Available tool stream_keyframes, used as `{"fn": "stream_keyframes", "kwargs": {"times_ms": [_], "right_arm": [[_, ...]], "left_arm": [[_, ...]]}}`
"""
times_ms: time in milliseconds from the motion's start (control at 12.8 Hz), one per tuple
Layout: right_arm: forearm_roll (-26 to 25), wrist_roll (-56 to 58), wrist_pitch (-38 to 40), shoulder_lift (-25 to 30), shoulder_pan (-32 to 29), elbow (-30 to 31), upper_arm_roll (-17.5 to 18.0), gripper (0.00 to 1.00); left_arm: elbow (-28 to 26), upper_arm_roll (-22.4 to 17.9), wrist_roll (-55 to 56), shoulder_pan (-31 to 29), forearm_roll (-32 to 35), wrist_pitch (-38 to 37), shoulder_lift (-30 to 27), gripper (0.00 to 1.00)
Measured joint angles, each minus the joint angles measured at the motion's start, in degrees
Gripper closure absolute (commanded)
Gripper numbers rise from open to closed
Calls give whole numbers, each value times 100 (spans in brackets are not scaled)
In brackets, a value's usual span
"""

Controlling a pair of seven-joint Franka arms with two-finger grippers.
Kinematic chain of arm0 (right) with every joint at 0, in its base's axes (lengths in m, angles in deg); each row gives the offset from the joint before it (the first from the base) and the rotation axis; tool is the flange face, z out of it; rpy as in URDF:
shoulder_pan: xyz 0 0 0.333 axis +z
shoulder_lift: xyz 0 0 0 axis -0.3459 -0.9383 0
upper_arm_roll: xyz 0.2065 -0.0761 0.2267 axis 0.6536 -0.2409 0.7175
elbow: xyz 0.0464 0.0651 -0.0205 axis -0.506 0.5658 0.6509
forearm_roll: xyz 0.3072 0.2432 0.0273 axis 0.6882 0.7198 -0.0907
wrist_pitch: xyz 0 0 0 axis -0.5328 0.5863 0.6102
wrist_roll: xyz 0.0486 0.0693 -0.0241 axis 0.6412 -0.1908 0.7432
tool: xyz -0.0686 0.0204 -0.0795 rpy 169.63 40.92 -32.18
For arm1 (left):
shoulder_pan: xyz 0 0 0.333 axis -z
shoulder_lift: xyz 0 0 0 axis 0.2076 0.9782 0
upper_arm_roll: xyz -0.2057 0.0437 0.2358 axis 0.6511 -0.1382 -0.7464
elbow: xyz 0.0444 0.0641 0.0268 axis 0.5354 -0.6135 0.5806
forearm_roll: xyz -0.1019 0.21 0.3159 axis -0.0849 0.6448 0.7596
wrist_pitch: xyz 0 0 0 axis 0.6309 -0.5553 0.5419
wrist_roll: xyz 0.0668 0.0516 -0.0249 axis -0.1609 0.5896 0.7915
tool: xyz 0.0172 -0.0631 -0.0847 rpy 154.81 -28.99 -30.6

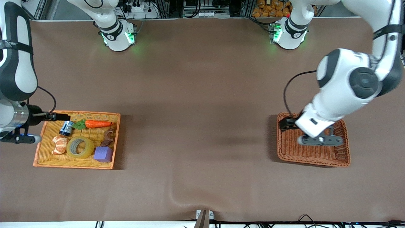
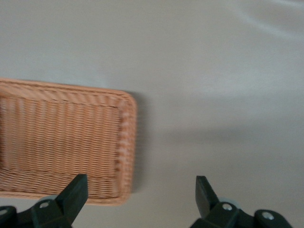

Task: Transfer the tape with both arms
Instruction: 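Lower the right gripper onto the yellow tape roll and close it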

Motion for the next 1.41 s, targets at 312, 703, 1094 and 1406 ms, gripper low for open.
{"fn": "stream_keyframes", "kwargs": {"times_ms": [312,703,1094,1406], "right_arm": [[1,14,-691,-177,-111,-40,0,0],[-194,14,-1623,-1433,-183,-16,-24,0],[-228,36,-1740,-1798,-408,-31,-26,0],[-228,36,-1895,-1967,-393,-31,27,0]], "left_arm": [[140,-28,283,267,51,49,127,0],[250,-123,232,54,65,42,111,0],[326,-129,93,-55,66,38,64,0],[329,-132,81,-206,67,-37,-56,0]]}}
